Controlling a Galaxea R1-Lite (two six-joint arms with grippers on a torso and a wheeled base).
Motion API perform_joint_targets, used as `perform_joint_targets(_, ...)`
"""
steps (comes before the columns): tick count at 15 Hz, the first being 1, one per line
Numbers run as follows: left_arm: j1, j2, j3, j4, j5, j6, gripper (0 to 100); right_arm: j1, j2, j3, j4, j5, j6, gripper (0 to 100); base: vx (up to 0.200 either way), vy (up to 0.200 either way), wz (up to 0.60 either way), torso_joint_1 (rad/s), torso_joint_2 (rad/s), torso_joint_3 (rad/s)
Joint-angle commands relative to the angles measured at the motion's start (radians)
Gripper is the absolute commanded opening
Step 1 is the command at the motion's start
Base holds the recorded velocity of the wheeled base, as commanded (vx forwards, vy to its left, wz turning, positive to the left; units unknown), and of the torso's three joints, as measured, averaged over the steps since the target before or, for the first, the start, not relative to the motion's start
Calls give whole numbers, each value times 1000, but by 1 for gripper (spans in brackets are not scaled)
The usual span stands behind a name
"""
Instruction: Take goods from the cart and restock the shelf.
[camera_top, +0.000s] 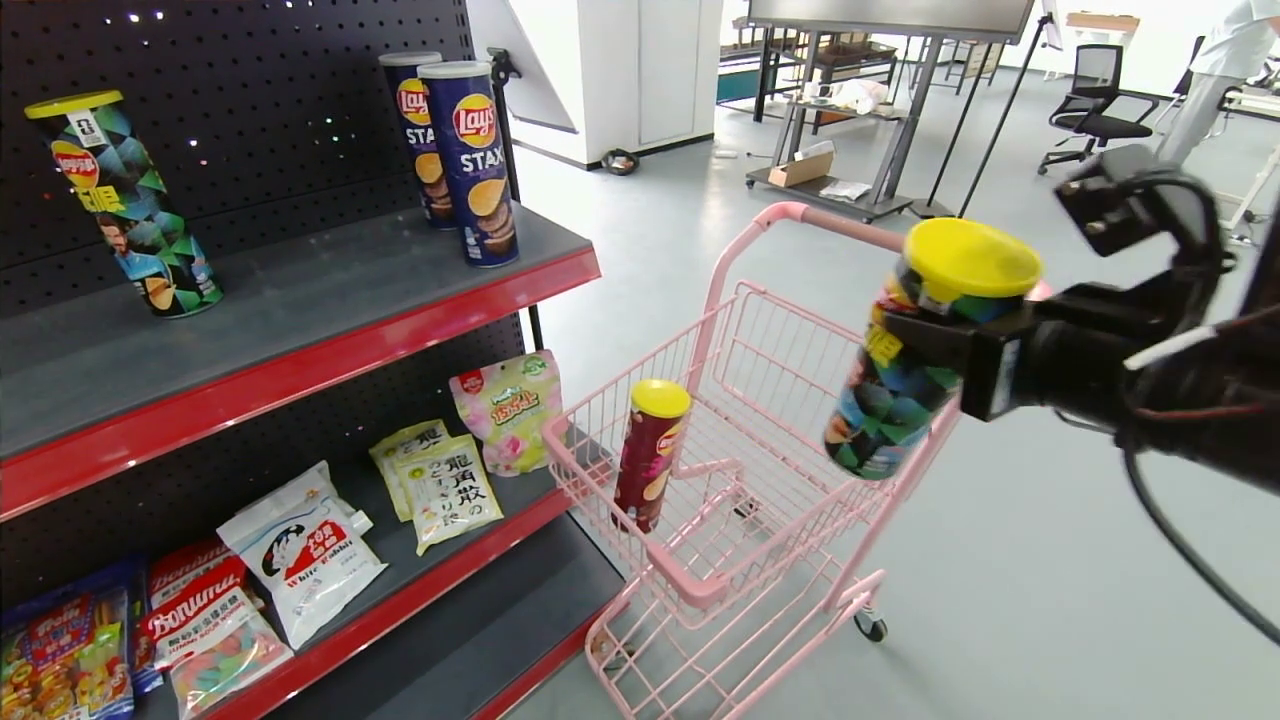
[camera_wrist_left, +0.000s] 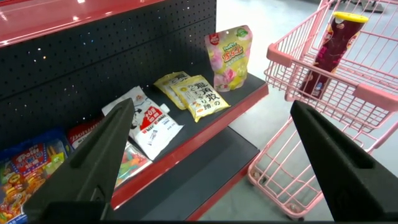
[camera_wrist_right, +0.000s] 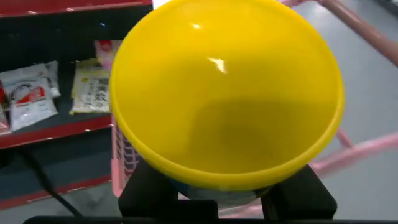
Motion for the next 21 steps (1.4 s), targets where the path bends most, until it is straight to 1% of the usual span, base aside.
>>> perform_joint_targets(1, 0, 1, 0, 0, -1, 0, 100, 2, -423, 117, 322, -213, -52, 0, 0, 0, 0, 0, 0, 0)
perform_joint_targets(2, 0, 0, 0, 0, -1, 0, 100, 2, -455, 140, 340, -209, -47, 0, 0, 0, 0, 0, 0, 0)
perform_joint_targets(3, 0, 1, 0, 0, -1, 0, 100, -15, -601, 280, 343, -190, 10, 0, 0, 0, 0, 0, 0, 0)
perform_joint_targets(4, 0, 0, 0, 0, -4, 0, 100, -75, -699, 352, 358, -233, 8, 0, 0, 0, 0, 0, 0, 0)
perform_joint_targets(5, 2, 0, 0, 0, -11, 1, 100, -164, -751, 378, 397, -276, -7, 0, 0, 0, 0, 0, 0, 0)
perform_joint_targets(6, 0, 0, 0, 0, -13, 1, 100, -229, -771, 372, 455, -281, -15, 0, 0, 0, 0, 0, 0, 0)
perform_joint_targets(7, 0, 0, 0, 0, -13, 1, 100, -325, -784, 335, 564, -275, -15, 0, 0, 0, 0, 0, 0, 0)
perform_joint_targets(8, 0, 0, 0, 0, -13, 1, 100, -390, -777, 323, 607, -270, -15, 0, 0, 0, 0, 0, 0, 0)
perform_joint_targets(9, 0, 0, 0, 0, -13, 1, 100, -416, -774, 332, 610, -262, -12, 0, 0, 0, 0, 0, 0, 0)
perform_joint_targets(10, 0, 0, 0, 0, -13, 1, 100, -433, -790, 361, 612, -235, 5, 0, 0, 0, 0, 0, 0, 0)
perform_joint_targets(12, 0, 0, 0, 0, -13, 1, 100, -430, -848, 408, 610, -221, 7, 0, 0, 0, 0, 0, 0, 0)
perform_joint_targets(14, 0, 0, 0, 0, -13, 1, 100, -431, -965, 491, 610, -201, -41, 0, 0, 0, 0, 0, 0, 0)
perform_joint_targets(16, 0, 0, 0, 0, -13, 1, 100, -423, -1023, 499, 618, -197, -56, 0, 0, 0, 0, 0, 0, 0)
perform_joint_targets(18, 0, 0, 0, 0, -13, 1, 100, -422, -1038, 501, 616, -193, -82, 0, 0, 0, 0, 0, 0, 0)
perform_joint_targets(21, 0, 0, 0, 0, -13, 1, 100, -422, -1063, 519, 618, -197, -85, 0, 0, 0, 0, 0, 0, 0)
